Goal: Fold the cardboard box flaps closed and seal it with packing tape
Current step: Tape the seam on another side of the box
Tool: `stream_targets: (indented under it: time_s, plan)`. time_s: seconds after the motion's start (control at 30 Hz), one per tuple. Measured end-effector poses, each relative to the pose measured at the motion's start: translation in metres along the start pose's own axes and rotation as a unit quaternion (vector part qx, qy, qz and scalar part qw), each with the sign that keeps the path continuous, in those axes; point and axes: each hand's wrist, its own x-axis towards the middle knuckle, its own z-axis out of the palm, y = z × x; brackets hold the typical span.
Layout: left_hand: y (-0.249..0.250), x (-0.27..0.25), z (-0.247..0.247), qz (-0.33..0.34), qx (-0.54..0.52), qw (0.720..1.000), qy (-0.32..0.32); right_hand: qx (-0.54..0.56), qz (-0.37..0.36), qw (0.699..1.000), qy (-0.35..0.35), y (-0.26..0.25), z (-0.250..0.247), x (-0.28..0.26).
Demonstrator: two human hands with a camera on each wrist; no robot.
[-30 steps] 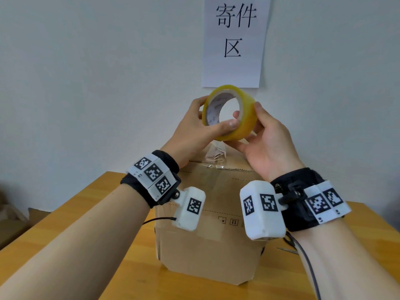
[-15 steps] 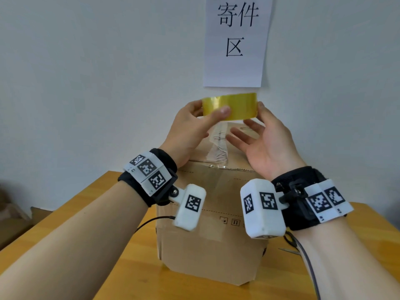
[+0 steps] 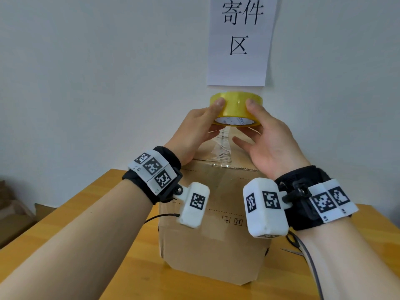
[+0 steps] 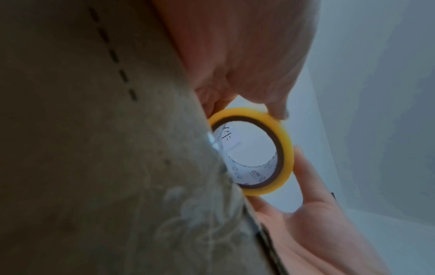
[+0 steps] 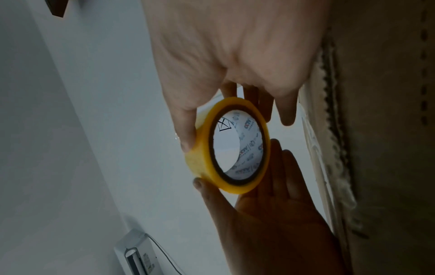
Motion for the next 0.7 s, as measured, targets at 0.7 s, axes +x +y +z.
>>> stream_targets:
  time_s: [0.7]
  plan:
    - [-0.0011, -0.0045, -0.0055, 0.06, -0.025, 0.995, 0.071, -0.007, -0.058, 0.998, -0.007, 0.0043, 0.0009, 0.001]
